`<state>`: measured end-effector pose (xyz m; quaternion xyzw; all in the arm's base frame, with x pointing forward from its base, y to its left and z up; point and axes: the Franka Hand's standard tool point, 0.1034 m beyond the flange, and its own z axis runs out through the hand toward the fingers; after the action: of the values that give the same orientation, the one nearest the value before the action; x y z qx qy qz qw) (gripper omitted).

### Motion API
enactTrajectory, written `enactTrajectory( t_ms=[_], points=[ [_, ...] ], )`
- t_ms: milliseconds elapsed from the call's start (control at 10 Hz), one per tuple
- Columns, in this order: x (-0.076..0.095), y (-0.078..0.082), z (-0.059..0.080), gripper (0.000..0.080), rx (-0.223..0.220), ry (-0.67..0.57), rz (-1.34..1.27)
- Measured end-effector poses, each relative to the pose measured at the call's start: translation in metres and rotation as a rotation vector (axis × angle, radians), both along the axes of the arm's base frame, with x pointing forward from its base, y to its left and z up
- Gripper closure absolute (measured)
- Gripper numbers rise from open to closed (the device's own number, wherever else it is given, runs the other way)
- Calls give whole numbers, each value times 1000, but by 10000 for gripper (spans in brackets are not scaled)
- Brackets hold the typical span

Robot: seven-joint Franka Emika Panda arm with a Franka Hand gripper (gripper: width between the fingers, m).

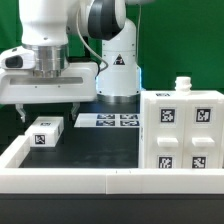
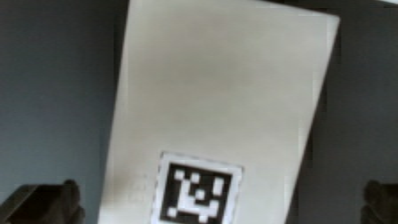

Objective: Assemble cabinet

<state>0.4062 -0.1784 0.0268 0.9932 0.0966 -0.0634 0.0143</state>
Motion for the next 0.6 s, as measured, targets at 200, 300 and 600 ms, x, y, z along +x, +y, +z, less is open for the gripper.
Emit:
enactTrajectory(
  t_ms=[200,300,600],
  points=[
    [-3,-8,-8,2,3,14,23],
    [-5,-6,-11,2,4,20,27],
    [-6,-6,-16,32,0,21,34]
  ],
)
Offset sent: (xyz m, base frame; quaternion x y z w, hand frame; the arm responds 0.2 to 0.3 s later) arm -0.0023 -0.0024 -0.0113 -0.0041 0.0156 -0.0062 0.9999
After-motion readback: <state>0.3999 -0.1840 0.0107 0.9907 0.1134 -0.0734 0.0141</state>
